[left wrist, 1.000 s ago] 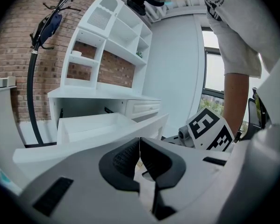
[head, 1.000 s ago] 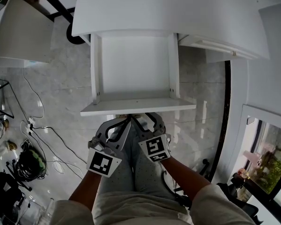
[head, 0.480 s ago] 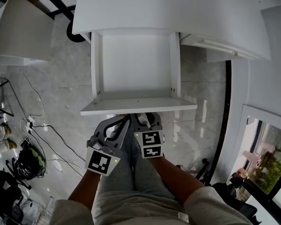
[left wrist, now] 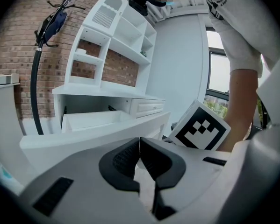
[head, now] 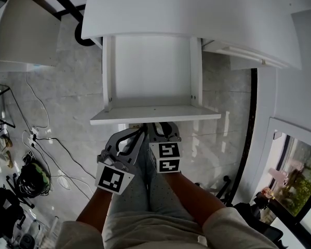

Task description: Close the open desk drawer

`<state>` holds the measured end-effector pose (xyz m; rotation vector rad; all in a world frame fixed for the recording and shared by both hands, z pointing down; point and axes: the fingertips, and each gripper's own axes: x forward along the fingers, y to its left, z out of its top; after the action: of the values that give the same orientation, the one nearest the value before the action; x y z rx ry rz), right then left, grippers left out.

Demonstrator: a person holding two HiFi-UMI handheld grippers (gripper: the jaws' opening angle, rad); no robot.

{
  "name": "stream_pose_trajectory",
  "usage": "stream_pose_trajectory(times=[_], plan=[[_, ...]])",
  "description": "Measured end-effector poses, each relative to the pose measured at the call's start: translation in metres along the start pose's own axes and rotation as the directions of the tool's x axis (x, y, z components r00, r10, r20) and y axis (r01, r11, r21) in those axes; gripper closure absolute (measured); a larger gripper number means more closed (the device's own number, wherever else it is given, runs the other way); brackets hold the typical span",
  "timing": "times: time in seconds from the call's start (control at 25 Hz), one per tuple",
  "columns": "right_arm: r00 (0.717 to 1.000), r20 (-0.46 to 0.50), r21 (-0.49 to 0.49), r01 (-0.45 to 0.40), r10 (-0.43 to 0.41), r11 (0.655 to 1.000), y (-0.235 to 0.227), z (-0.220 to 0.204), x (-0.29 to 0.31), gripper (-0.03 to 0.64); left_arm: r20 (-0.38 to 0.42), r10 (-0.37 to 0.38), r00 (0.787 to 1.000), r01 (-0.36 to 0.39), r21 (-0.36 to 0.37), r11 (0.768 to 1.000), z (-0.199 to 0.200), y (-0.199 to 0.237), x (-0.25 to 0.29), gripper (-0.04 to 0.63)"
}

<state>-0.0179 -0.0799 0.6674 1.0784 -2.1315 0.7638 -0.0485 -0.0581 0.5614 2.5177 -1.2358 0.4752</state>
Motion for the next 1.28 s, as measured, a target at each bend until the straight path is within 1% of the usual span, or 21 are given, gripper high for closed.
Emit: stream_pose_trajectory(times=[0.2,0.52,0.76,1.08,1.28], plan=[[1.000,0.009,0.001,0.007,-0.007,1.000,-0.004,0.015,0.011,0.512,0.008,0.007,1.000,-0.007,-0.012,1.000,0.002,0.010,0.006,0.578],[1.000,0.019,-0.012,0.013,-0.013,1.000,-0.010,0.031,0.022,0.513,0.045,0.032,0.998,-0.031,-0.018,0.999,0.014,0.036,0.024,0.577],[1.000,0.017,-0.015,0.018,-0.018,1.000,-0.011,0.038,0.026,0.512,0.053,0.025,0.998,-0.024,-0.021,0.999,0.021,0.044,0.033,0.578],[0.999,0.036,-0.024,0.021,-0.021,0.999,-0.016,0.049,0.034,0.512,0.053,0.021,0.998,-0.019,-0.036,0.999,0.018,0.052,0.046,0.578],[0.998,0.049,-0.026,0.028,-0.027,0.999,-0.018,0.060,0.042,0.512,0.075,0.046,0.996,-0.043,-0.053,0.998,0.020,0.065,0.050,0.577]])
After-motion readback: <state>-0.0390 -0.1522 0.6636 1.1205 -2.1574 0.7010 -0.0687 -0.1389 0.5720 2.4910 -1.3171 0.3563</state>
